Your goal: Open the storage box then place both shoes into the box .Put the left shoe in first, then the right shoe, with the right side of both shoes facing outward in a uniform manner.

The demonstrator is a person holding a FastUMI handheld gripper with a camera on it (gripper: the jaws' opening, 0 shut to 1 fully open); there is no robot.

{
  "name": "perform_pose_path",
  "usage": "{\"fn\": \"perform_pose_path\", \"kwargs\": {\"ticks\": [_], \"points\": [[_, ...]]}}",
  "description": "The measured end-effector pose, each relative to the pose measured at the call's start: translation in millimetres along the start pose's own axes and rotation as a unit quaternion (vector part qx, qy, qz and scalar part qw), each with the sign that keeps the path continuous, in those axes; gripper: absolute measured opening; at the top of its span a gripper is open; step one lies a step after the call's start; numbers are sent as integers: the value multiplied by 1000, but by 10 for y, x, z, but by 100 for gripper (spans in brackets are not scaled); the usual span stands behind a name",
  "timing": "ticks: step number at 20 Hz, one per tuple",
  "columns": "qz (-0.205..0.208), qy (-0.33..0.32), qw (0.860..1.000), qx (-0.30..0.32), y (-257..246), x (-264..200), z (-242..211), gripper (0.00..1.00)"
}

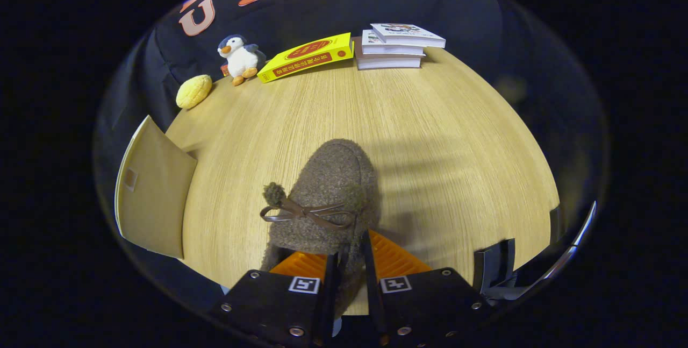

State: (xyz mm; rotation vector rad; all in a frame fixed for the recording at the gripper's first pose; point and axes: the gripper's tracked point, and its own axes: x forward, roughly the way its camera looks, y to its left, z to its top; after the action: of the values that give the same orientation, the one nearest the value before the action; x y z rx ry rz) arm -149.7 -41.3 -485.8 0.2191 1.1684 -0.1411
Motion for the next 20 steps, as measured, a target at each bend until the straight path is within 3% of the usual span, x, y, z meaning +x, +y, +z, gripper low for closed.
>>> {"fn": "perform_pose_path", "kwargs": {"ticks": [2,6,13,20], "points": [[-9,-5,1000,10,-22,15,15,14],[-2,7,999,33,28,-105,44,4],[5,-25,998,49,518,-728,458,4],[52,-51,997,27,1625,-1270,830,4]]}}
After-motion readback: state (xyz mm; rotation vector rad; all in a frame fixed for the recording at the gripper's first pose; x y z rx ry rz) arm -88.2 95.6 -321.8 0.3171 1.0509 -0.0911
